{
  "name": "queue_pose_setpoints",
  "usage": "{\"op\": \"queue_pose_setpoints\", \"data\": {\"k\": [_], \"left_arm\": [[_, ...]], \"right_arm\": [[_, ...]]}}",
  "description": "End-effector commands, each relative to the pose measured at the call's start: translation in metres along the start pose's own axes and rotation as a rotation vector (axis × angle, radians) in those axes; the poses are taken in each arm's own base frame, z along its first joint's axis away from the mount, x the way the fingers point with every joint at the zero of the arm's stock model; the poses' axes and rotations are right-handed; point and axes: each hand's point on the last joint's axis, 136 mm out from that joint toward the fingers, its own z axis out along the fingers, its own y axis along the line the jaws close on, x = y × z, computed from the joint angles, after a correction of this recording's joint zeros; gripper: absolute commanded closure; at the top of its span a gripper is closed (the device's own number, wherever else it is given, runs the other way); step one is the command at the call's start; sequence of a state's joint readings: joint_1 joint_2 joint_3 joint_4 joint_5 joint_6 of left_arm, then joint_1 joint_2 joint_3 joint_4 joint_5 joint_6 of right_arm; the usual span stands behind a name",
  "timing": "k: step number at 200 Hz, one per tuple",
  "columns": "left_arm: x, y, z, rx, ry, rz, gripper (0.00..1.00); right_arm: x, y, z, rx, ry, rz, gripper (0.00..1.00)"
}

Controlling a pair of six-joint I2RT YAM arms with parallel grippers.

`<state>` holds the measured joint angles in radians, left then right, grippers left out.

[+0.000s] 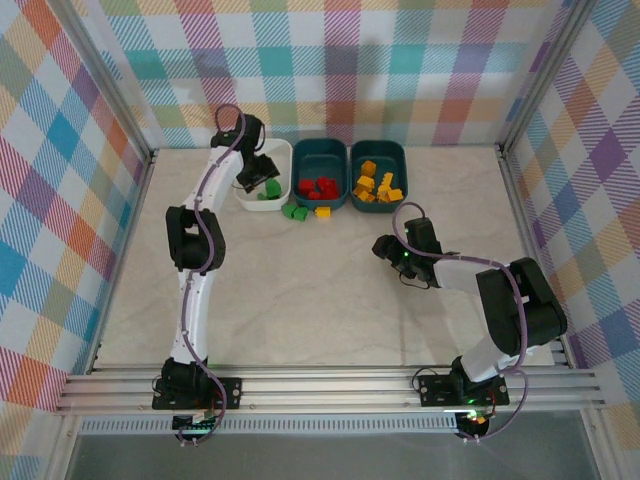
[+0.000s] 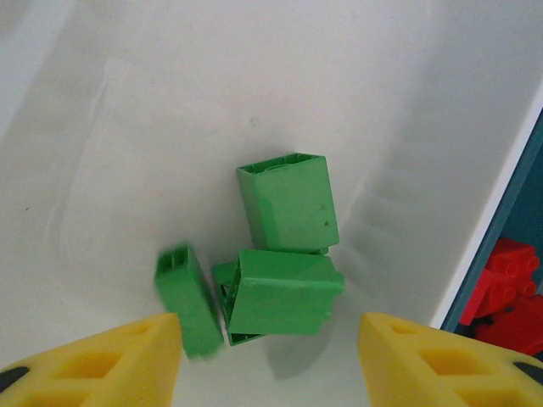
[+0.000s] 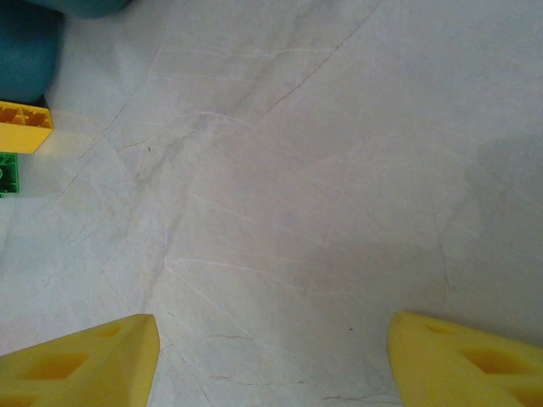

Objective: Sort the legos into containers by color

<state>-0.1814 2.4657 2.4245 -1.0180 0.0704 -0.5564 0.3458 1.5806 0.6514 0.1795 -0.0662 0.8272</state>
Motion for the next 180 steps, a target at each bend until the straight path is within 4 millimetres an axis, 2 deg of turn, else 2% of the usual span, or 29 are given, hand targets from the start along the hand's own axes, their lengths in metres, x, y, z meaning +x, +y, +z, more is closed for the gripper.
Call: {"op": "queue_pose_setpoints", "data": {"k": [1, 23, 35, 54, 68, 83, 123, 155, 163, 180], "left_arm": [[0.006, -0.013, -0.034, 0.037, -0.025, 0.035, 0.43], [0.044, -0.028, -0.053, 0.015, -0.063, 0.15, 0.36], [0.071, -0.035, -0.054, -0.013, -0.081, 0.251, 0.33], [0.108, -0.04, -0.045, -0.074, -0.106, 0.417, 0.3], [0.124, -0.041, -0.032, -0.11, -0.093, 0.479, 0.28], [0.128, -0.038, -0.021, -0.14, -0.087, 0.482, 0.28], [0.137, -0.041, -0.018, -0.1, -0.088, 0.441, 0.29], [0.146, -0.018, -0.016, -0.112, -0.118, 0.405, 0.35], [0.148, -0.007, -0.016, -0.14, -0.126, 0.394, 0.37], [0.146, 0.012, -0.018, -0.174, -0.146, 0.361, 0.48]], "right_arm": [[-0.005, 0.004, 0.006, -0.013, 0.0, -0.001, 0.28], [-0.005, 0.004, 0.007, -0.013, 0.0, 0.002, 0.28], [-0.004, 0.004, 0.008, -0.014, 0.006, 0.004, 0.27], [-0.002, 0.005, 0.01, -0.021, 0.018, 0.008, 0.28], [-0.001, 0.005, 0.012, -0.024, 0.024, 0.012, 0.28], [-0.001, 0.006, 0.012, -0.026, 0.025, 0.012, 0.28], [-0.003, 0.004, 0.009, -0.014, 0.013, 0.002, 0.28], [0.0, 0.003, 0.014, -0.017, 0.031, 0.01, 0.27], [0.001, 0.004, 0.016, -0.02, 0.038, 0.014, 0.27], [0.002, 0.004, 0.017, -0.024, 0.045, 0.016, 0.28]]}}
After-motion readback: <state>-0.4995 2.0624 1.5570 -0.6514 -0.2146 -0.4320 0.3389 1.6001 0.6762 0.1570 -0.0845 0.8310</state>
